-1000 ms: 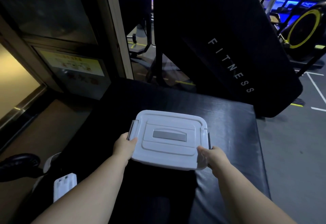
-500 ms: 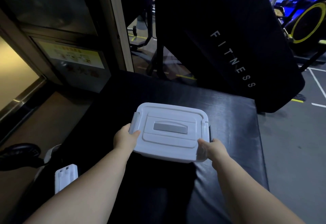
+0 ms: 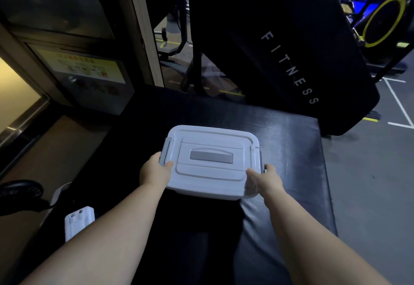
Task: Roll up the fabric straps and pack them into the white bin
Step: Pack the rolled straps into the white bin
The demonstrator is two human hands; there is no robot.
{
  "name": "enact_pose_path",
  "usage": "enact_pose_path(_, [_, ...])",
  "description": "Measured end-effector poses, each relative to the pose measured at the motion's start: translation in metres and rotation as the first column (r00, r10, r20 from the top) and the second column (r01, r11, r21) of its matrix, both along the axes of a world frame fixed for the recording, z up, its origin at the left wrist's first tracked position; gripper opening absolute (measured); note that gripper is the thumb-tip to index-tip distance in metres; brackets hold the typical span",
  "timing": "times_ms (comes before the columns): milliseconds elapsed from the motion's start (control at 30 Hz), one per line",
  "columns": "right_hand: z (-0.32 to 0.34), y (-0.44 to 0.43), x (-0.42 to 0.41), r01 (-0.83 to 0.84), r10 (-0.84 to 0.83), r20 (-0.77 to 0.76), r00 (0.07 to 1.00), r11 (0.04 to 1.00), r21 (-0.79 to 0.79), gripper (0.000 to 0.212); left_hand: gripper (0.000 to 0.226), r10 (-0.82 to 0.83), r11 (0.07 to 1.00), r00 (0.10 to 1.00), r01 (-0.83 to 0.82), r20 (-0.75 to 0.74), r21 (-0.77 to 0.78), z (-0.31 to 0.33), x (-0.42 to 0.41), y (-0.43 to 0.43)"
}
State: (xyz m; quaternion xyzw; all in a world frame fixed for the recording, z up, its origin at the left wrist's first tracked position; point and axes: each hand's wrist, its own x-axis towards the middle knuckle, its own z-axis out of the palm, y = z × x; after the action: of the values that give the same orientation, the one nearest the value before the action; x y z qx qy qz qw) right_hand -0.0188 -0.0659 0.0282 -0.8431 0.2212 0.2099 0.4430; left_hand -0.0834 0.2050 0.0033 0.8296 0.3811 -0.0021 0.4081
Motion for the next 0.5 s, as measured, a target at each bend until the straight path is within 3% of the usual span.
enact_pose_path(167, [0.0018, -0.0009, -0.0016, -0.008, 0.009, 0.029, 1.000, 1.000, -0.012, 0.056, 0.038, -0.008, 1.000, 1.000, 0.009, 0.016, -0.008, -0.0026, 0.0010, 0.0015])
enact_pose_path(500, [0.0028, 0.0028, -0.0027, -0.047, 0.053, 0.041, 0.998, 0.991, -0.127, 0.049, 0.043, -0.014, 1.000, 1.000, 0.014, 0.011, -0.026, -0.0043, -0.0008, 0.0033])
